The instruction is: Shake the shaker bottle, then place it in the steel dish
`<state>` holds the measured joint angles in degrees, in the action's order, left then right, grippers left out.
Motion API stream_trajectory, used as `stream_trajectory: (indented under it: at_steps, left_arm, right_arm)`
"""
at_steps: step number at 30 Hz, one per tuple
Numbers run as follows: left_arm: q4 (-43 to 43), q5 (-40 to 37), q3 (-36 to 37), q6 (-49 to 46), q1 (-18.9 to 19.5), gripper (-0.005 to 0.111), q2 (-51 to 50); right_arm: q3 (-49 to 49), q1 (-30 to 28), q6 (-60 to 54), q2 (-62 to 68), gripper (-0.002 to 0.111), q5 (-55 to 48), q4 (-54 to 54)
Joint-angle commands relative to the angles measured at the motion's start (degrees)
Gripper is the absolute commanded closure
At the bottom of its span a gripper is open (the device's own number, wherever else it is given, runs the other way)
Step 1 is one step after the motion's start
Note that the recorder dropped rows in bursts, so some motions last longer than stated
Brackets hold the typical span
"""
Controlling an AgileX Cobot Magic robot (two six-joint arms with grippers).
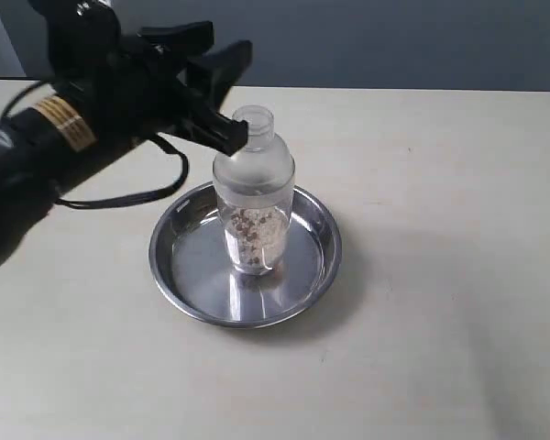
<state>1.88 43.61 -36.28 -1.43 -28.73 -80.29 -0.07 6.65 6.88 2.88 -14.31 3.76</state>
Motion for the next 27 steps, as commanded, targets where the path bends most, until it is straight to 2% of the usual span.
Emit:
stream_trajectory:
  at_steps: [1, 2, 5, 8, 10, 14, 18, 27]
  left_arm:
    - [-9.4, -18.2, -0.1, -10.0, 0.2, 0.104, 13.0]
    - [-14.5, -22.5, -0.1, -15.0, 0.2, 0.106, 15.9]
    - [-32.9, -28.7, 0.8, -34.8, 0.2, 0.106, 23.6]
    - [-49.0, -30.3, 4.1, -48.8, 0.2, 0.106, 30.9]
    - [-55.8, -30.7, 7.2, -53.7, 0.2, 0.106, 36.4]
    - [-61.6, -30.9, 14.3, -55.6, 0.2, 0.106, 47.3]
    - [-61.7, -30.9, 18.9, -57.9, 0.2, 0.106, 53.7]
    - [-61.7, -33.0, 24.2, -58.0, 0.2, 0.106, 57.5]
  right_arm:
    - [0.1, 0.2, -0.2, 0.2, 0.109, 0.8, 0.0]
    - [0.1, 0.2, -0.2, 0.2, 0.109, 0.8, 0.0]
    - [0.1, 0.2, -0.2, 0.2, 0.109, 0.8, 0.0]
    - [0.1, 0.2, -0.2, 0.2, 0.109, 0.8, 0.0]
    - [0.1, 0.2, -0.2, 0.2, 0.109, 0.8, 0.0]
    - [0.1, 0.2, -0.2, 0.2, 0.109, 0.8, 0.0]
    - [0.1, 0.2, -0.2, 0.2, 0.109, 0.9, 0.0]
    - [0.1, 0.2, -0.2, 0.2, 0.109, 0.9, 0.0]
